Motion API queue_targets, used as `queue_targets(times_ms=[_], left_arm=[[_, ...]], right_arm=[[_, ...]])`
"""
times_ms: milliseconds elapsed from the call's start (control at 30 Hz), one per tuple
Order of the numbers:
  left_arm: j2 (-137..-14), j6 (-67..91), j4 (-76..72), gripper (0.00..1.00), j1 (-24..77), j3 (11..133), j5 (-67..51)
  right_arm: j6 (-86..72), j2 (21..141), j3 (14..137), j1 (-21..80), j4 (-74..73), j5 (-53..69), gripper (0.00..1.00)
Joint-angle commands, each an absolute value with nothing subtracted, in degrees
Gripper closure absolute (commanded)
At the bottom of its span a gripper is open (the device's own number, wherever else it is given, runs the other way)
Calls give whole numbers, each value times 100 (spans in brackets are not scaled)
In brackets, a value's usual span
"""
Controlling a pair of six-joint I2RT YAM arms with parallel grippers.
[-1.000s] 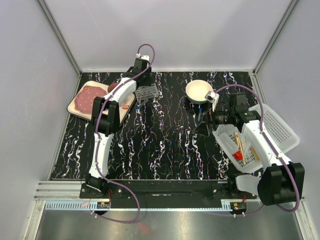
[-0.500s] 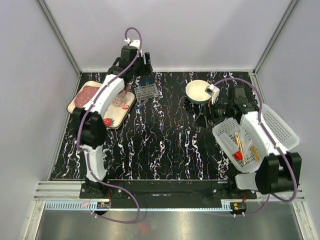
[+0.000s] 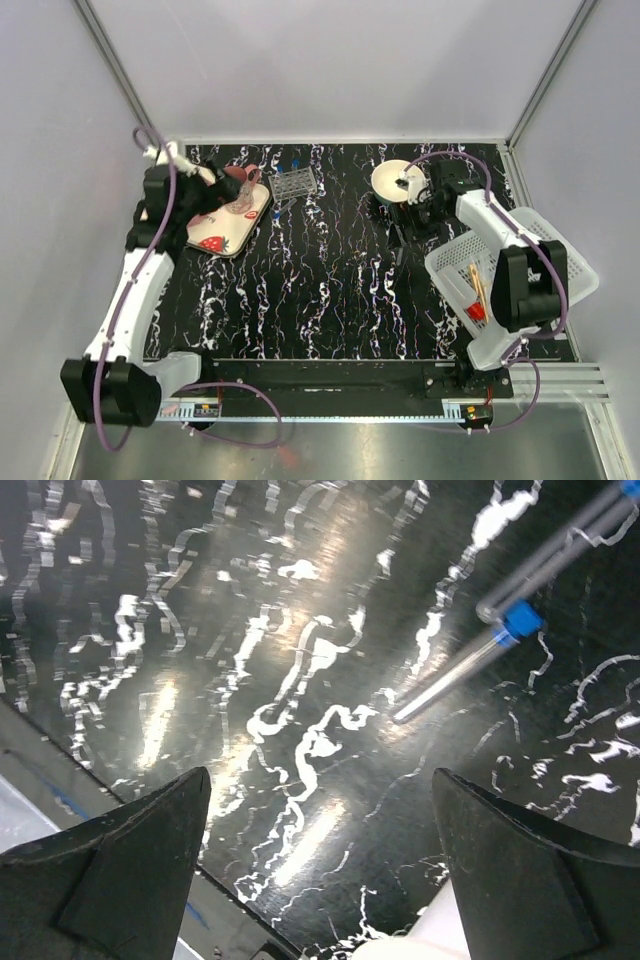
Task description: Organize the chemistry lab equipment
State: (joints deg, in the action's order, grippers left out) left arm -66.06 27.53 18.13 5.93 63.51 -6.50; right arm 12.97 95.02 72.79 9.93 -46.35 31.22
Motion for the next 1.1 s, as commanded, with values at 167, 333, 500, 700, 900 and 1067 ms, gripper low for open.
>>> queue_targets(times_ms=[167,333,500,700,900,1067], left_arm=[[-5037,3138,1986,1,9,4589,-2460],[-4536,3340,2109,1,9,4053,-2944],[-4175,3515,2109,1,9,3710,-3146],[-3955,3630,2127,1,9,3630,-3296],[-3806,3761,2127,1,9,3595,-3427],[-3806,3902,2101,1,9,3542,-3629]], right_arm=[[1134,10168,7295,1125,-4290,1785,27],[1028,10494,7295,1151,-4228,1608,41],[932,10819,7452,1160,-4192,1617,43],[861,11171,7594,1160,-4254,1714,49],[835,11189,7462,1151,-4192,1389,64],[800,11197,7418,1116,-4192,1345,74]])
